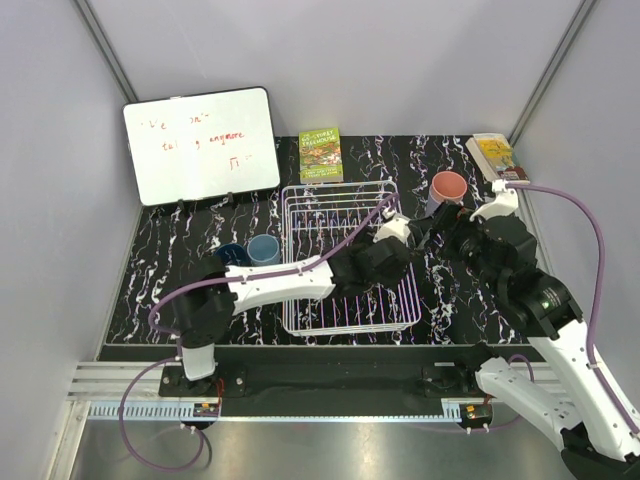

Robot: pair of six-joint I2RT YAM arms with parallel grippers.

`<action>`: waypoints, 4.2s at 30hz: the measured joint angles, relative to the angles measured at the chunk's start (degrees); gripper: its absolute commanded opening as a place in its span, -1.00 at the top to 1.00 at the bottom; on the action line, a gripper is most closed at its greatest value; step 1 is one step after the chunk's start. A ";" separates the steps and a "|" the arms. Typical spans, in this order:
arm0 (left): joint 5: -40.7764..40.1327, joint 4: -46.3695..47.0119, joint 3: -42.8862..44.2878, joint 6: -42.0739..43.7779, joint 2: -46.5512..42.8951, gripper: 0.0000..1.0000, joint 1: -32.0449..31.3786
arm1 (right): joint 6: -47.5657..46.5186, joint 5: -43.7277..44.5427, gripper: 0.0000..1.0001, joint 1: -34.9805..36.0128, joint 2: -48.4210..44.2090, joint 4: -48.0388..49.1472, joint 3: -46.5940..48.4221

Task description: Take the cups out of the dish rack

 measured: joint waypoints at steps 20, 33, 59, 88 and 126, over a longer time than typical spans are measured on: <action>-4.57 0.94 2.67 -2.78 3.74 -0.73 3.13 | 0.24 -0.55 -0.99 0.00 -0.48 -2.01 -2.01; -0.55 0.85 2.60 -4.92 7.69 -0.69 4.61 | 0.44 -0.55 -1.00 0.00 -0.83 -1.99 -2.78; -1.01 1.68 -7.82 -4.48 -15.65 1.00 5.68 | 0.72 0.50 -0.99 0.00 -1.68 -1.88 -3.65; 60.11 84.08 -52.06 -49.20 -25.40 1.00 32.57 | 10.14 -15.85 -0.89 0.00 -5.20 19.10 -16.02; 57.29 77.85 -49.96 -36.22 -34.91 1.00 29.42 | 24.28 -32.54 -0.43 -0.07 -1.46 39.80 -25.05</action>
